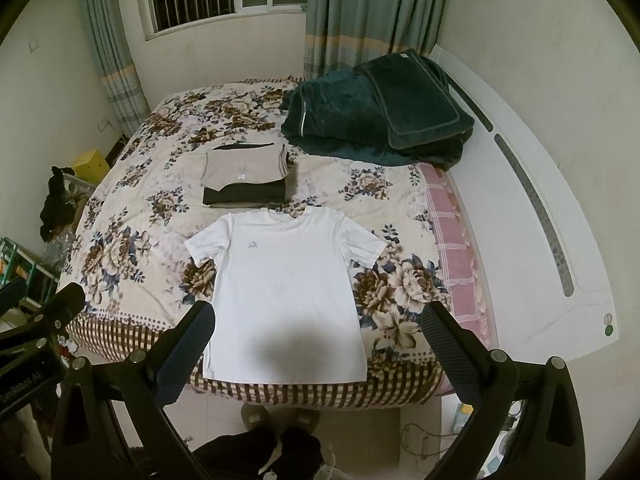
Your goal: Fold small clothes
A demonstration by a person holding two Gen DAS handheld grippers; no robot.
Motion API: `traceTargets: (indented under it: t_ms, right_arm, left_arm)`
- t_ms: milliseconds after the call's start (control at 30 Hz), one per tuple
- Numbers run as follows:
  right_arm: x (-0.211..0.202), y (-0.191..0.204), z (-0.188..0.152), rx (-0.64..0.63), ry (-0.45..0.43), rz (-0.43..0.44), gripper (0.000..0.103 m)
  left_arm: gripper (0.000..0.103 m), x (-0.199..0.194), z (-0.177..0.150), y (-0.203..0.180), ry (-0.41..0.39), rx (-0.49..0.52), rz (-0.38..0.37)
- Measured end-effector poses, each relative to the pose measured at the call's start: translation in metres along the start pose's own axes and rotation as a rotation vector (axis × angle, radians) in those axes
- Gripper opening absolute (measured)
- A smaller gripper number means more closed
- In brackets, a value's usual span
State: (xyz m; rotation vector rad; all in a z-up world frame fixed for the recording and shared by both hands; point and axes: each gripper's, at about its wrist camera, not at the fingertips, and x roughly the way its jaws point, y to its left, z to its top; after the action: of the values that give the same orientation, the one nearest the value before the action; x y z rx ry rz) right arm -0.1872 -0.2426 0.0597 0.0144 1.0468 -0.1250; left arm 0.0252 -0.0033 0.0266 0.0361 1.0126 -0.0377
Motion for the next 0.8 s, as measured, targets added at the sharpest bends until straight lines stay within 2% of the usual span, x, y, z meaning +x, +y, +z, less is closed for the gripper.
traceTargets:
  t_ms: [800]
  right_arm:
    - [-0.003,0.001,-0.003,-0.006,-0.016,-0.002,0.103]
  left_arm:
    - [0.103,-0.003,0.004,-0.001,-0.015,-0.003,-0.004]
